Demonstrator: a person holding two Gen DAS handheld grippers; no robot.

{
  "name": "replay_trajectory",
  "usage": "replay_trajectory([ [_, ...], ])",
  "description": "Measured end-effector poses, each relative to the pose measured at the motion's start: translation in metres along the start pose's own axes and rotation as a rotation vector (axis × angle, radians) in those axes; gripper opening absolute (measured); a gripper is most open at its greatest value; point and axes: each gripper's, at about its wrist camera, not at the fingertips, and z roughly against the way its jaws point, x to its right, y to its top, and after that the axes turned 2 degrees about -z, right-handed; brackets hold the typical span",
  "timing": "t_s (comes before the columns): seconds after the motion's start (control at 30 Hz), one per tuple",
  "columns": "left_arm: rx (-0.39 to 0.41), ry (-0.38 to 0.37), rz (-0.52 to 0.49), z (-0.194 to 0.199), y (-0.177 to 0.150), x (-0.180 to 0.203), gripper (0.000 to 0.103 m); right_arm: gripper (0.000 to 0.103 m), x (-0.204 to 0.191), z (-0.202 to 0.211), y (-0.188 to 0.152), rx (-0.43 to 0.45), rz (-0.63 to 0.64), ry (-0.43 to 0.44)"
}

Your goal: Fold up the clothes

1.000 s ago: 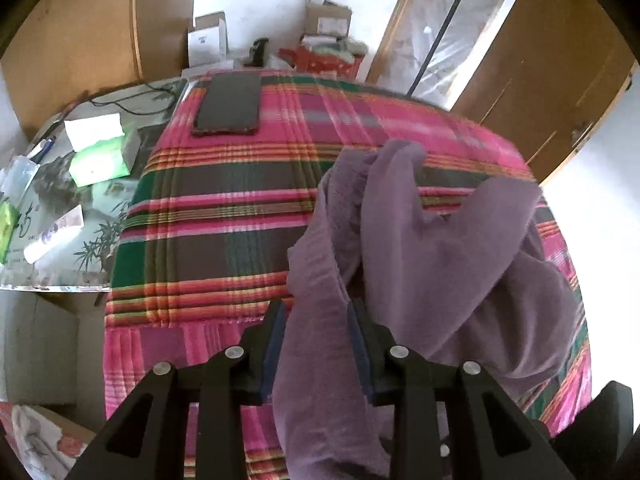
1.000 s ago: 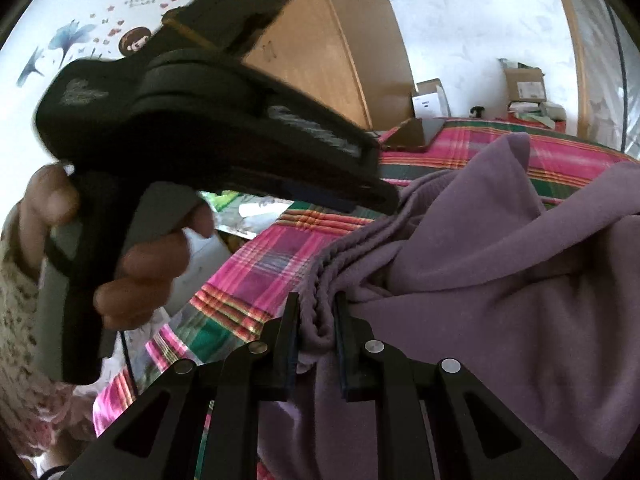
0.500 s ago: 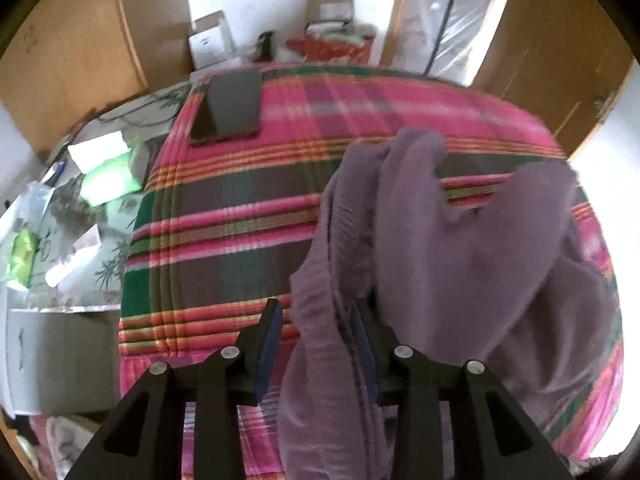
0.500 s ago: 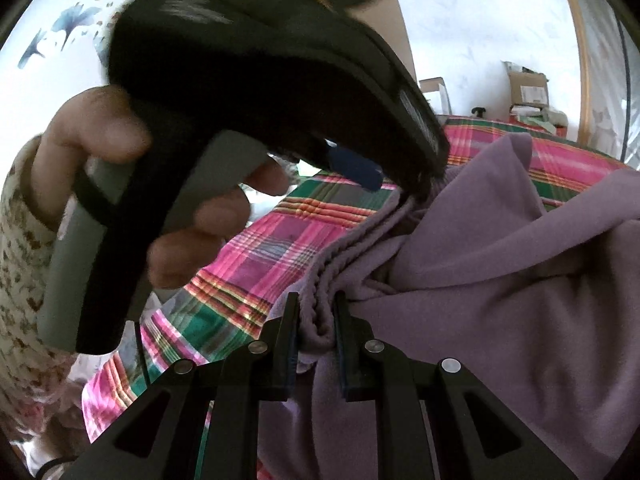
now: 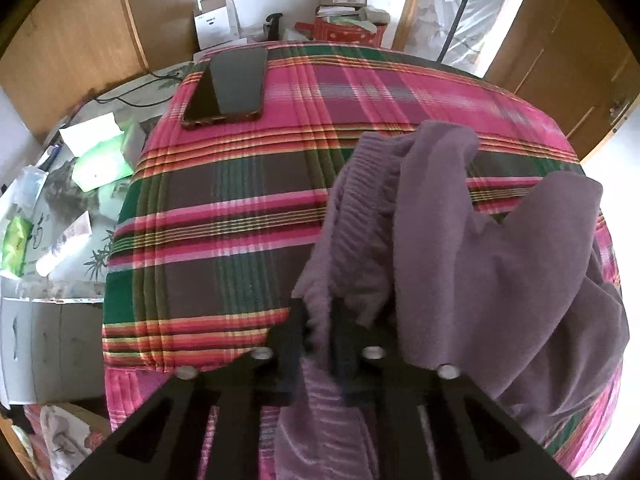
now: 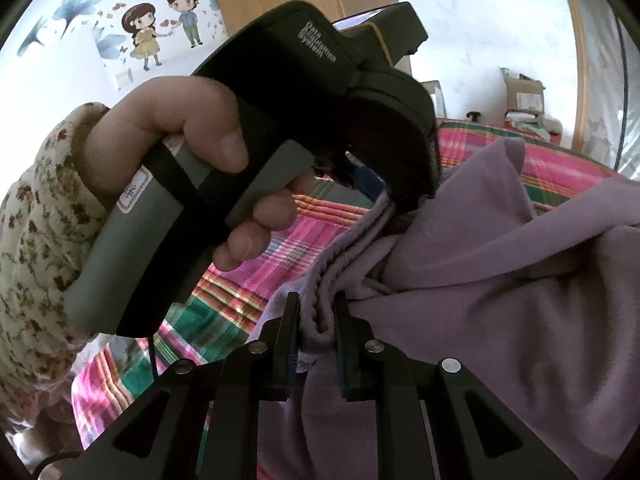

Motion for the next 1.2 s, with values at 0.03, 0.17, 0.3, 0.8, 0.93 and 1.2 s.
replay_trajectory([
  [0.03,0.008,-0.007,0.014,0.003,-0.001,-0.003,0.01,0.016,0.0,0.001,0.0,-0.003,-0.002,-0.003],
  [0.17,0.039,-0.051,0.099,0.019,-0.006,-0.022,0.009,0.015,-0.003,0.006,0.001,-0.006,-0.004,-0.023],
  [0.3,0.084,-0.085,0.155,0.037,-0.018,-0.039,0.009,0.015,-0.008,0.018,0.002,0.005,0.008,-0.04],
  [0.8,0.132,-0.163,0.389,0.048,-0.077,-0.114,0.009,0.013,-0.053,0.052,0.002,0.002,0.163,0.015],
  [0.93,0.124,-0.158,0.434,0.043,-0.093,-0.127,0.009,0.012,-0.06,0.043,-0.004,-0.019,0.193,0.026],
  [1.2,0.117,-0.173,0.485,0.035,-0.102,-0.14,0.01,0.012,-0.043,0.04,-0.005,-0.037,0.128,0.043],
])
